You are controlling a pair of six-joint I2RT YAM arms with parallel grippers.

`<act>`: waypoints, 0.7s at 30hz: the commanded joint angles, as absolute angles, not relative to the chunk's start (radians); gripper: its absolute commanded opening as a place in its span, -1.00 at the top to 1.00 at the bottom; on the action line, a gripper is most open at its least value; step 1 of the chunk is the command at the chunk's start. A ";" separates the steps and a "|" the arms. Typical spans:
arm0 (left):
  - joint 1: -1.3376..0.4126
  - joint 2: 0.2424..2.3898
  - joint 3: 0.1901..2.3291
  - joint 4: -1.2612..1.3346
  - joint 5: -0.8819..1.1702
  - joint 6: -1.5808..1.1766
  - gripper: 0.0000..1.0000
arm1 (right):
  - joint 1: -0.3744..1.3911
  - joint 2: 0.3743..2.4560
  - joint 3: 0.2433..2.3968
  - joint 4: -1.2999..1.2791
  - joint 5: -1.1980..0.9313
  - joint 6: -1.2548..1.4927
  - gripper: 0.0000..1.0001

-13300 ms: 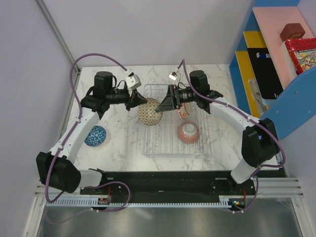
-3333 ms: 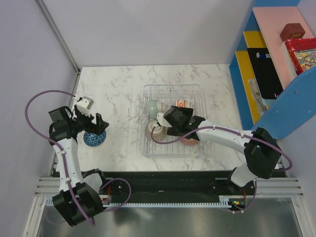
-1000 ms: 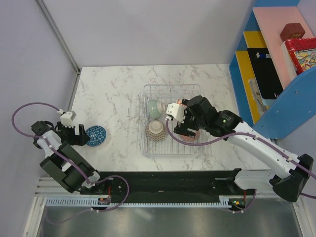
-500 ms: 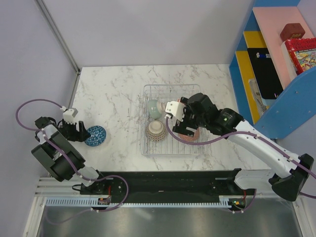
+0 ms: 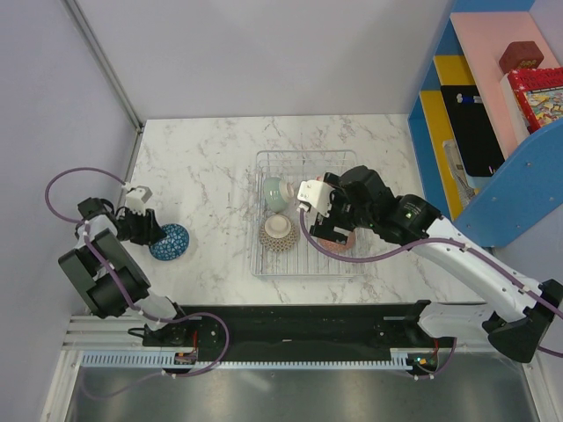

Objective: Load the bowls into the dish rack

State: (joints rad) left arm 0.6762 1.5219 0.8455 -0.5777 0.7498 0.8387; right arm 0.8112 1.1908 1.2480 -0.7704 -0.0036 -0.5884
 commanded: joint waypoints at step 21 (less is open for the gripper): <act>0.390 1.444 1.024 -0.618 0.943 0.652 0.96 | 0.798 1.316 1.368 -0.545 -0.116 -0.353 -0.95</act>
